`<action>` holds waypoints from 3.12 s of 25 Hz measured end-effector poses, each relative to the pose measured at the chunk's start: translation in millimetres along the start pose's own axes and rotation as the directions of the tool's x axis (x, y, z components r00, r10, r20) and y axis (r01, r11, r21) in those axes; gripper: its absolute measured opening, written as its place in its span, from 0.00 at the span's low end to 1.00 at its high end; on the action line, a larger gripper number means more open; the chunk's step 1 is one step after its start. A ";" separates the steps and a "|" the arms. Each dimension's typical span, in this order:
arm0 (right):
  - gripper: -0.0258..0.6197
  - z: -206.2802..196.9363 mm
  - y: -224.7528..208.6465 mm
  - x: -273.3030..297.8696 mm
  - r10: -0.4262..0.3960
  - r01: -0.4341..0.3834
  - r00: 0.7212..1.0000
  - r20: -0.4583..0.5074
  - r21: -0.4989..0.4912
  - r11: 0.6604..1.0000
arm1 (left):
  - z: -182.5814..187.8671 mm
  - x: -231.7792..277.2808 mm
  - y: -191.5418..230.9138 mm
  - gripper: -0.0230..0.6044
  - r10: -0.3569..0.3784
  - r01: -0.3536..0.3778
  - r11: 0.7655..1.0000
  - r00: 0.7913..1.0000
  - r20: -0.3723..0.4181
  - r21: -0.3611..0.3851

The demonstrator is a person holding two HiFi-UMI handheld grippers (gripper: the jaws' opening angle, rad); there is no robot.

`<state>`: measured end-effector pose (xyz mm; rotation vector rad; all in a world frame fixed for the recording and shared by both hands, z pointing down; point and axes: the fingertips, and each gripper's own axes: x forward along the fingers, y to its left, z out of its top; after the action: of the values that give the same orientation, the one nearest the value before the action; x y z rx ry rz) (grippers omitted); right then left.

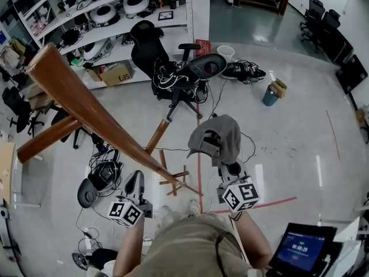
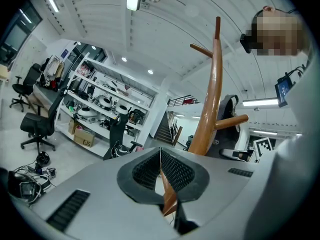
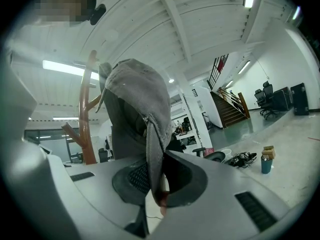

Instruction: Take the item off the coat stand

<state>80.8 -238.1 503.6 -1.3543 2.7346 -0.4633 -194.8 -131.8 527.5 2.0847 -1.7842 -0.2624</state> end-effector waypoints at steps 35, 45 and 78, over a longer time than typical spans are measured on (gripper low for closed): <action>0.09 -22.2 29.1 -37.5 -0.147 0.148 0.986 0.073 -0.010 0.989 | -11.0 1.7 -2.7 0.07 -0.216 0.216 0.976 0.970 -0.115 -0.011; 0.09 -45.8 20.9 -55.4 -0.221 0.222 0.974 0.043 -0.012 0.975 | -11.8 11.7 -7.7 0.07 -0.273 0.273 0.962 0.953 -0.134 -0.019; 0.09 -100.2 26.2 -73.2 -0.235 0.235 0.972 -0.010 -0.002 0.972 | -15.3 4.1 -5.9 0.07 -0.278 0.278 0.960 0.949 -0.147 -0.023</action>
<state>87.5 -141.5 585.5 -1.6899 2.5928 -0.4824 -182.9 -132.5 539.5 2.2884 -1.4033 -0.1774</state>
